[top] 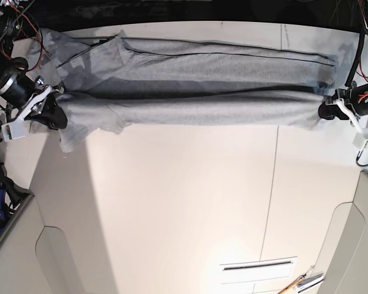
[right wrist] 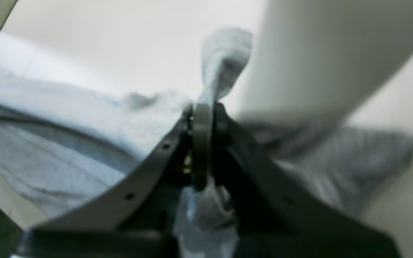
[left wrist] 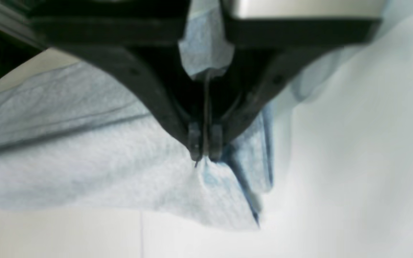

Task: Fold the T-shirt properly
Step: 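Regrasp with the right gripper and fold the sleeve part inward, then pull the folded strip with both grippers to straighten it, then grasp the strip end with the left gripper and fold it toward the right gripper, then fold the strip again with the left gripper onto the right gripper's side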

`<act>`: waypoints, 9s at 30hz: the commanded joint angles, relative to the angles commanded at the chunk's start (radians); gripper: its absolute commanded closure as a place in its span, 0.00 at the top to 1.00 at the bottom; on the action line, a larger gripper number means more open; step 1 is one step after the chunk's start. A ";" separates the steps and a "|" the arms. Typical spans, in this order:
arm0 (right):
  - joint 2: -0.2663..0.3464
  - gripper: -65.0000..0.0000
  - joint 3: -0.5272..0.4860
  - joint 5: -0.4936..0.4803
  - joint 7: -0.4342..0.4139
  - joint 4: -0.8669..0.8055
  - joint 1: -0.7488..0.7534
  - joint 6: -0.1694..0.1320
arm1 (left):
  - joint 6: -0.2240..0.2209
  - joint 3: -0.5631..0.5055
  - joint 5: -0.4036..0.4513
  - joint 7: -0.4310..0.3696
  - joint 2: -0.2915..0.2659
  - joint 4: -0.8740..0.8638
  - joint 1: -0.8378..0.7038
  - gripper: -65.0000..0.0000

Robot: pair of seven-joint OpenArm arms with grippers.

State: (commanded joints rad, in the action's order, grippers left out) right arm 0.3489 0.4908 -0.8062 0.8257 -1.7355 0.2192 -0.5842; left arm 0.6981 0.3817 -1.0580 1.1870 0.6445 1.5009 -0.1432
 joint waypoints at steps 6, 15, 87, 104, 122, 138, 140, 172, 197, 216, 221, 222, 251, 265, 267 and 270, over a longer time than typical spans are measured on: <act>-0.002 0.00 0.015 -0.024 0.009 -0.009 0.103 0.000 | 0.000 0.000 0.000 0.000 0.015 0.000 -0.051 0.02; -0.003 0.00 0.015 0.018 0.008 -0.004 0.189 0.001 | 0.000 0.000 -0.021 -0.001 0.015 0.000 -0.059 0.44; -0.097 0.00 0.013 -0.045 -0.066 0.109 0.105 0.001 | 0.000 0.200 -0.018 -0.141 -0.171 -0.002 -0.208 0.00; -0.097 0.00 0.162 -0.121 -0.002 0.101 0.045 0.000 | 0.000 0.200 0.262 -0.186 -0.069 0.001 0.066 0.00; -0.097 0.00 0.162 -0.117 0.020 0.101 0.045 0.000 | 0.000 -0.105 0.130 -0.104 -0.302 0.529 -0.142 0.00; -0.101 0.60 0.162 -0.118 0.093 0.106 0.095 0.001 | 0.000 -0.467 0.270 -0.293 -0.414 0.430 -0.140 0.69; -0.106 0.60 0.161 -0.119 0.097 0.106 0.105 0.001 | 0.000 -0.467 0.269 -0.317 -0.415 0.430 -0.139 0.69; -0.200 0.60 -0.064 -0.108 0.055 0.107 0.174 -0.007 | 0.000 -0.269 0.201 -0.203 -0.414 0.468 -0.137 0.69; 0.018 0.00 0.161 -0.069 0.035 0.091 0.108 -0.007 | 0.000 0.002 0.160 -0.169 -0.415 0.460 -0.275 0.69; -0.117 0.00 -0.154 0.037 0.075 -0.331 0.028 -0.007 | 0.000 -0.357 0.301 -0.308 -0.501 0.233 -0.222 0.69; -0.117 0.00 -0.451 0.192 0.063 -0.330 -0.080 0.020 | 0.000 -0.357 0.315 -0.307 -0.512 0.233 -0.223 0.69; -0.118 0.00 -0.499 0.212 0.058 -0.330 -0.086 0.021 | 0.000 -0.357 0.315 -0.307 -0.512 0.233 -0.223 0.69; -0.170 0.57 -0.514 0.300 -0.025 -0.224 -0.158 0.115 | 0.000 -0.094 -0.076 -0.054 -0.511 0.328 -0.228 0.69; -0.373 0.57 -0.613 0.261 -0.111 0.038 -0.174 0.011 | 0.000 -0.089 -0.076 -0.053 -0.511 0.328 -0.228 0.69; -0.390 0.57 -0.645 0.258 -0.110 0.038 -0.196 0.011 | 0.000 -0.066 -0.083 -0.052 -0.511 0.328 -0.228 0.69; -0.401 0.57 -0.718 0.257 -0.111 0.038 -0.241 0.011 | 0.000 0.002 -0.126 -0.026 -0.511 0.328 -0.228 0.69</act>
State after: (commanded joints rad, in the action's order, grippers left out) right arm -0.0517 -0.2268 -0.5488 0.7151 -1.6978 -0.0219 -0.5732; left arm 0.6981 0.3840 -1.1835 1.1606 0.1337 1.8290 -0.3710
